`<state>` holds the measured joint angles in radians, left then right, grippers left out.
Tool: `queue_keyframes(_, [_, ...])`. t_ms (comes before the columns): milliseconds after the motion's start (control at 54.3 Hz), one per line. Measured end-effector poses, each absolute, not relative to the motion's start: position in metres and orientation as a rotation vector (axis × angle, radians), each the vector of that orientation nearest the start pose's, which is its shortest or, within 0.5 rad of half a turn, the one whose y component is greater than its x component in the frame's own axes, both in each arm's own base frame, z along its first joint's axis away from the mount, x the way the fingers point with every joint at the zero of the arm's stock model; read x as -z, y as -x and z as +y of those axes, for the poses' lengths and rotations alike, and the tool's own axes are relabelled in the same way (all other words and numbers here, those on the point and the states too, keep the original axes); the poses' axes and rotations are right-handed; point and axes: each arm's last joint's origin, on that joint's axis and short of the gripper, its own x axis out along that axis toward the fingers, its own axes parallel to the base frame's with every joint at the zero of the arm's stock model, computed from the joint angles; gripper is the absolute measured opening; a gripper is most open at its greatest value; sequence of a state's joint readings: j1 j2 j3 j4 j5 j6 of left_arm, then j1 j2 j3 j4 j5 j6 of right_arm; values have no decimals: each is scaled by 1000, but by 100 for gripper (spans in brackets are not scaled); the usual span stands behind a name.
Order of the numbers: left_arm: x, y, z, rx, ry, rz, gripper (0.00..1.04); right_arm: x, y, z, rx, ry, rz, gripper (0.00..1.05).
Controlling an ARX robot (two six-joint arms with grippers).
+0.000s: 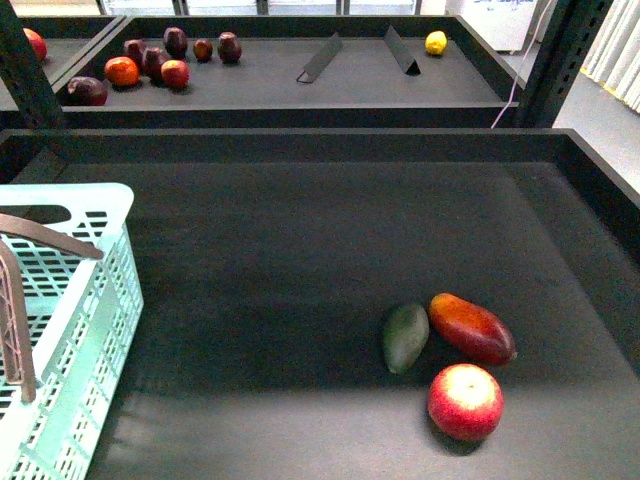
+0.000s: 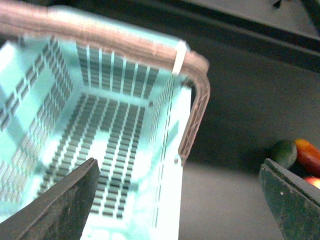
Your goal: Pick apple with right arm and hold basket with left
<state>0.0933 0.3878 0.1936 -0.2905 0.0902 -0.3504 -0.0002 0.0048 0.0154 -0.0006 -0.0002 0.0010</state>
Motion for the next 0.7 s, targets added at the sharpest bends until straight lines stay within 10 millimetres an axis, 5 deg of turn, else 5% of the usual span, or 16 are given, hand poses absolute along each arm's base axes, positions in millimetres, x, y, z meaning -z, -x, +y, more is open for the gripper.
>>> queue_keyframes(203, [-191,-147,24,-83,684,464,98,-168,-97,0,0,-1,-10,96])
queue_keyframes(700, [-151,-248,61,-240,1092,502,98,-168,-97,0,0,-1,-10,96])
